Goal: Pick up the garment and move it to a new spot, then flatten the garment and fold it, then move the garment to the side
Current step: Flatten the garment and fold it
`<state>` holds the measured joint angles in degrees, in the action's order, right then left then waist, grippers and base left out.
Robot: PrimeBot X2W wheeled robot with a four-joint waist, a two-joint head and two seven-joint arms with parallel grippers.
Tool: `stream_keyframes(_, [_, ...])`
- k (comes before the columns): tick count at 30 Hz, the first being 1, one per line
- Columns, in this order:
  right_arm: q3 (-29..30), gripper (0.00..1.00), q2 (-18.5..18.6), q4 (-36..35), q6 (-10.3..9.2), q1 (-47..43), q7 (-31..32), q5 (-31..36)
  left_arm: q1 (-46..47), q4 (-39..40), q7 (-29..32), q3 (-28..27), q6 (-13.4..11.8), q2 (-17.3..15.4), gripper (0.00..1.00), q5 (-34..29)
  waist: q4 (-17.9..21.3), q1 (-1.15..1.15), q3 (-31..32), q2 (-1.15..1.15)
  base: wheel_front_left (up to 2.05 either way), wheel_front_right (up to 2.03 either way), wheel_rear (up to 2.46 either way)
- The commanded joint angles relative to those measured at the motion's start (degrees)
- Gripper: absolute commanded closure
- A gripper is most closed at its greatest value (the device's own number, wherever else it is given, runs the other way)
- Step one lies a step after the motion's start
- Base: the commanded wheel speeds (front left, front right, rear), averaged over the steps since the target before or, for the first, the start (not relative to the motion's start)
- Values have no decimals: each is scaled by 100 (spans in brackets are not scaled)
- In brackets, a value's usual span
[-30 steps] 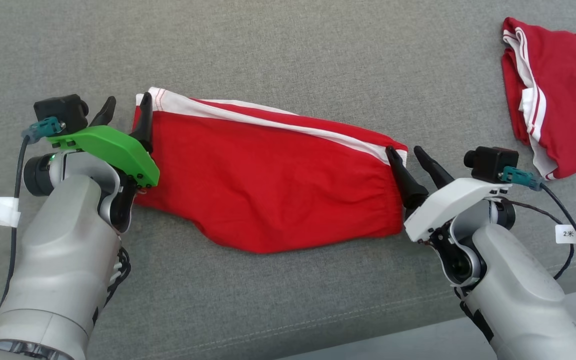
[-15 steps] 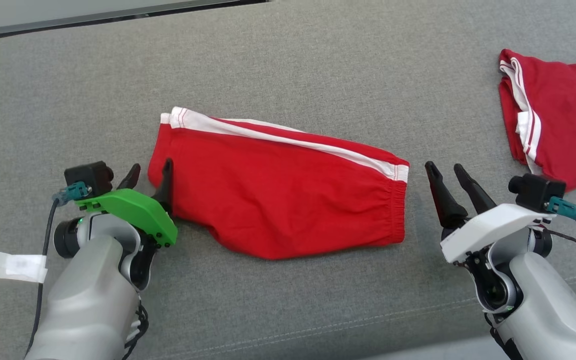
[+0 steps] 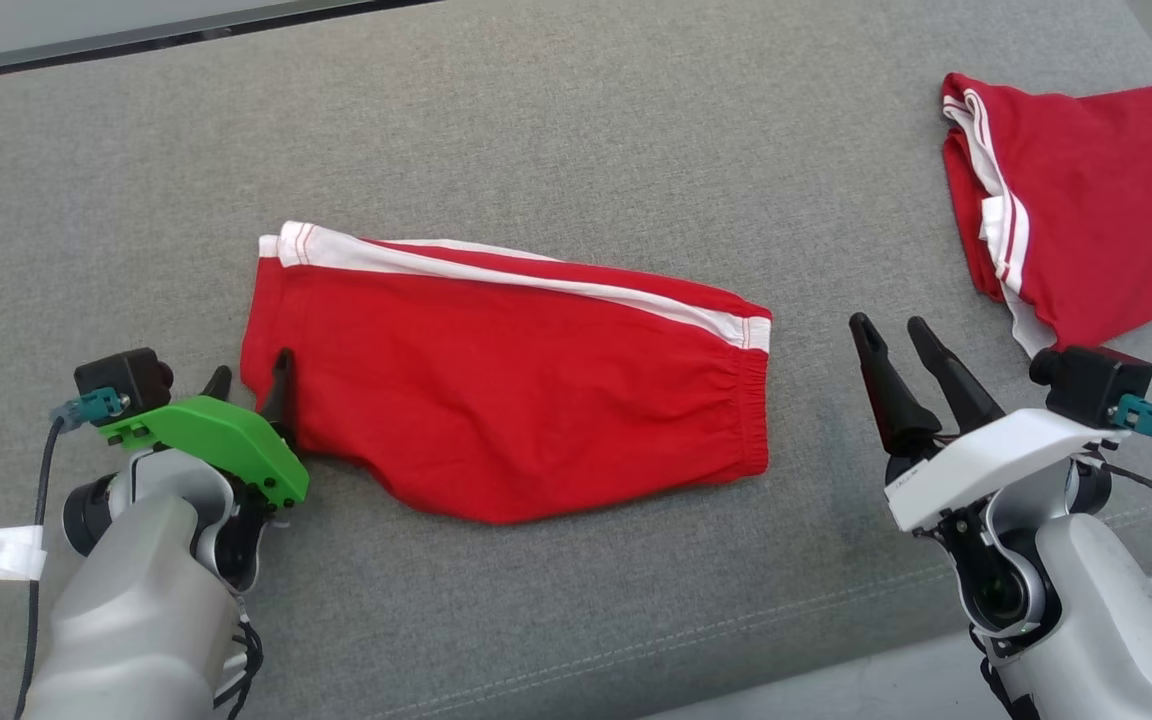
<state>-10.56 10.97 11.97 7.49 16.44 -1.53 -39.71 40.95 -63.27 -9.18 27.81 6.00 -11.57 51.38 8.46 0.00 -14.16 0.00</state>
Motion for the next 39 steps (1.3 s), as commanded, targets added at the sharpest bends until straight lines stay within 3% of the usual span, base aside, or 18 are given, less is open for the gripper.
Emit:
stream_keyframes(1, [47,0,-28,-98,-1,-110,47,62,74,-88,-29,-34,-52,-73,0,56,135,0,-116,0,0,0,0])
stream_keyframes(6, [183,0,-107,-317,-1,-236,169,111,-46,-60,130,71,104,67,0,138,168,0,-122,0,0,0,0])
stream_keyframes(7, [201,0,-120,-336,-1,-251,180,116,-85,-38,133,103,115,85,44,139,155,0,-108,0,0,0,0])
stream_keyframes(8, [210,0,-139,-355,-1,-261,197,117,-131,-4,148,139,125,111,66,144,137,0,-88,0,0,0,0])
stream_keyframes(9, [218,0,-159,-373,-1,-279,205,128,-176,35,160,172,132,132,100,151,115,0,-65,0,0,0,0])
stream_keyframes(23, [302,0,-260,-235,-1,-608,277,84,-956,822,-128,387,82,196,100,271,-488,0,491,0,0,0,0])
stream_keyframes(29, [511,0,-217,-63,-1,-701,556,260,-1496,1535,-133,357,-356,227,100,345,-736,0,737,0,0,0,0])
stream_keyframes(38, [632,0,-258,95,-1,-668,1093,448,-2242,2799,203,389,-1064,-4,100,377,-882,0,879,0,0,0,0])
stream_keyframes(39, [629,0,-268,115,-1,-649,1129,464,-2278,2883,208,389,-1132,-43,85,346,-885,0,887,0,0,0,0])
